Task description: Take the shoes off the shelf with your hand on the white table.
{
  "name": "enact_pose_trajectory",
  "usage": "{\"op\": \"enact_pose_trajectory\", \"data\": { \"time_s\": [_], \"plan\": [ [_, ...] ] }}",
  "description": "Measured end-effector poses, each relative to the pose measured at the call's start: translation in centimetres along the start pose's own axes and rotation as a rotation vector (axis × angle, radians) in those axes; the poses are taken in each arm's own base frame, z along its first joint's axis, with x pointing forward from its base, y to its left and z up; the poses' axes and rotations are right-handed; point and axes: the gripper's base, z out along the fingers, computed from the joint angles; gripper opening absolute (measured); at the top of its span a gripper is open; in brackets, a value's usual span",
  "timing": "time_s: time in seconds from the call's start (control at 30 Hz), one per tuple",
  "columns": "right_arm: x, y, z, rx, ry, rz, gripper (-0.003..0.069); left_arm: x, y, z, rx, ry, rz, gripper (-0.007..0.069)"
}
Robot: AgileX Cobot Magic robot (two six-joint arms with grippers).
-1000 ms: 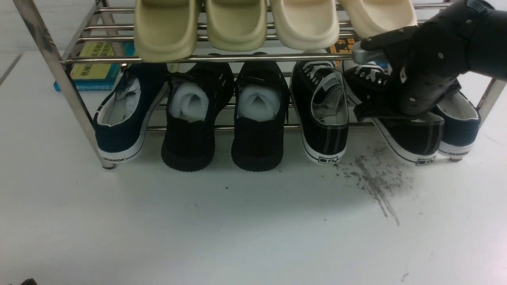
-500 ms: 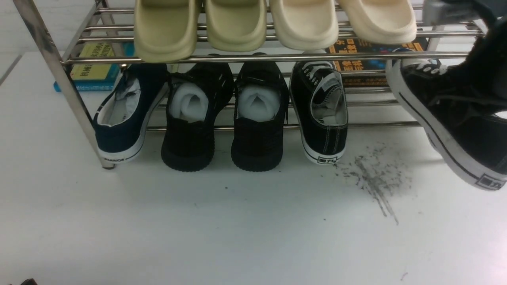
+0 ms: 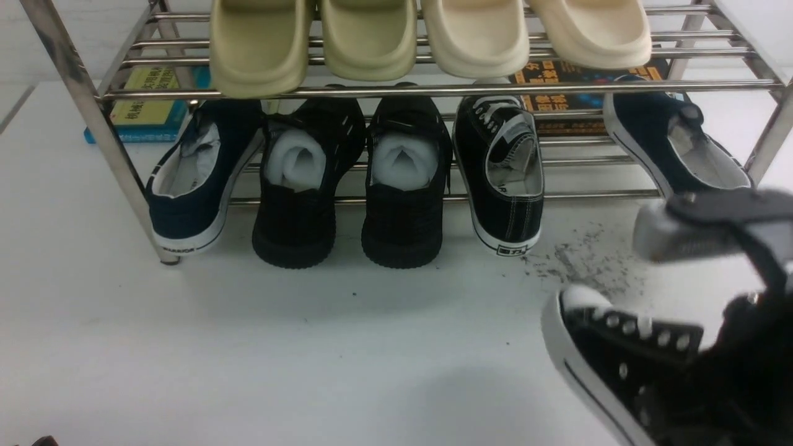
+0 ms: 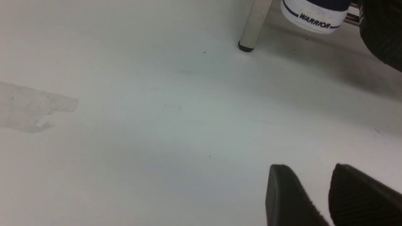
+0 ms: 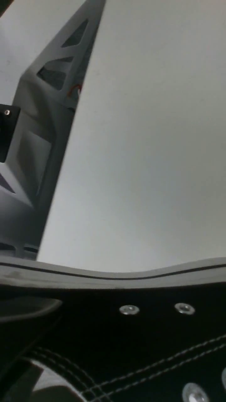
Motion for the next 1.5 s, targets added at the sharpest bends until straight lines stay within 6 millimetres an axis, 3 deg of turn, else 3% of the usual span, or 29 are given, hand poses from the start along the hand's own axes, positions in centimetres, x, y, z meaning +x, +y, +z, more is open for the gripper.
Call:
{"op": "enact_pose_trajectory", "data": {
  "time_s": [0.1, 0.27, 0.43, 0.67, 0.97, 1.13, 1.37, 1.5],
  "plan": [
    [0.6, 1.5, 1.8, 0.005, 0.009, -0.008, 0.0007, 0.0, 0.0, 0.0, 0.0, 0.0, 0.0, 0.0242],
    [-1.5, 5.0, 6.5, 0.006, -0.05, 0.001, 0.0008, 0.0, 0.0, 0.0, 0.0, 0.0, 0.0, 0.0242],
    [-3.7, 6.3, 10.1, 0.043, -0.113, -0.011, 0.001, 0.0, 0.0, 0.0, 0.0, 0.0, 0.0, 0.0242],
    [-4.4, 7.1, 14.2, 0.083, -0.112, 0.098, 0.0018, 0.0, 0.0, 0.0, 0.0, 0.0, 0.0, 0.0242],
    [-5.2, 7.9, 15.5, 0.011, -0.176, 0.136, 0.0031, 0.0, 0.0, 0.0, 0.0, 0.0, 0.0, 0.0242],
    [-5.6, 7.9, 15.4, 0.004, -0.208, 0.161, 0.0079, 0.0, 0.0, 0.0, 0.0, 0.0, 0.0, 0.0242],
    [-5.8, 7.7, 15.1, 0.036, -0.209, 0.158, 0.0297, 0.0, 0.0, 0.0, 0.0, 0.0, 0.0, 0.0242],
    [-6.1, 8.1, 12.5, 0.047, -0.216, 0.117, 0.0404, 0.0, 0.0, 0.0, 0.0, 0.0, 0.0, 0.0242]
  ]
}}
